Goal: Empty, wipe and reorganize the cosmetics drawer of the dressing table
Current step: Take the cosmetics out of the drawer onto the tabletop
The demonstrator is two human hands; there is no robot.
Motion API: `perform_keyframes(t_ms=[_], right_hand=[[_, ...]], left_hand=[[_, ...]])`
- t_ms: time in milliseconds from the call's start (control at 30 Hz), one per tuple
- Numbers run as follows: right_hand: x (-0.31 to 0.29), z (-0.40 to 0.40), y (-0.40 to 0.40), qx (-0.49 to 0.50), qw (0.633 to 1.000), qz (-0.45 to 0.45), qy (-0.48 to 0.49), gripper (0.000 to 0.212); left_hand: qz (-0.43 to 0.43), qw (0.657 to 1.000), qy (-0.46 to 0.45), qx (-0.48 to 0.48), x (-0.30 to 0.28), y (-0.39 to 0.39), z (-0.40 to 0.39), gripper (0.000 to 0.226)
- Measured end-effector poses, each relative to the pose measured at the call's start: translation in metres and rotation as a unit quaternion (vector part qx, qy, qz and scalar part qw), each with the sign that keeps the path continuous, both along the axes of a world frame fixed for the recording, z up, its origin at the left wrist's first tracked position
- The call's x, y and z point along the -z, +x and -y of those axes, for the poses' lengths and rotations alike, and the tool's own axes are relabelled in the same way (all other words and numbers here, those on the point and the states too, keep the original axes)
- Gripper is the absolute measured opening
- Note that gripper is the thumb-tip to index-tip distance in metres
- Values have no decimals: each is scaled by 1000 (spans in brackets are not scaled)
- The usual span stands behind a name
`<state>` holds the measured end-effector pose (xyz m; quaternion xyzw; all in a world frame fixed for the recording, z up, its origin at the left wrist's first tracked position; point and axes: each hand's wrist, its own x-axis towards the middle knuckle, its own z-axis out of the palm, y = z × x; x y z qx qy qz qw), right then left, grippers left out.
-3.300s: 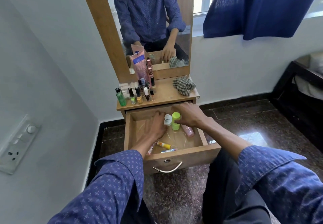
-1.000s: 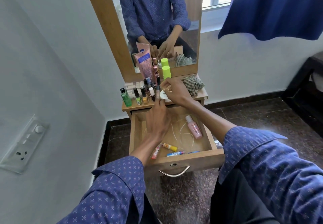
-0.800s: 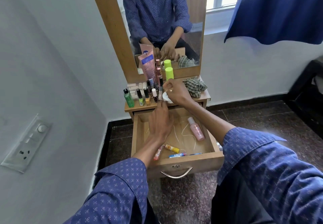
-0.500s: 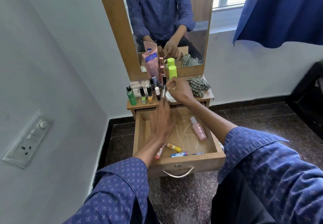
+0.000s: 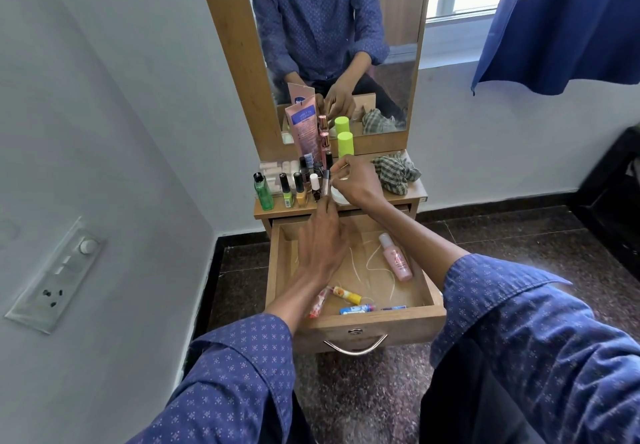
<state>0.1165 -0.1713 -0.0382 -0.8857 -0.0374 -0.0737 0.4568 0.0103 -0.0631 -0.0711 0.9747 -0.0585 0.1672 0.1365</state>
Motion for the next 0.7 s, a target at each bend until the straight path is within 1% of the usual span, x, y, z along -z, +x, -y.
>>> perform_keyframes(t_ms=[167,400,467,600,700], right_hand=[[-3,-2,-1,11,1000,-7,-5,17],[-7,-7,-7,19,1000,-10,23,18],[-8,-7,-8,23,999,-13,34,20],[-9,-7,-10,17,999,-21,31,26],[-9,-6,-11,3,999,-23,36,31]], left_hand=[[-10,1000,0,6,2,3,0,49],[-8,1000,2,6,3,4,0,52],[-7,1000,4,7,3,4,-1,53],[-4,1000,8,8,4,3,-4,47],[-6,1000,13,4,2,1,-5,49]])
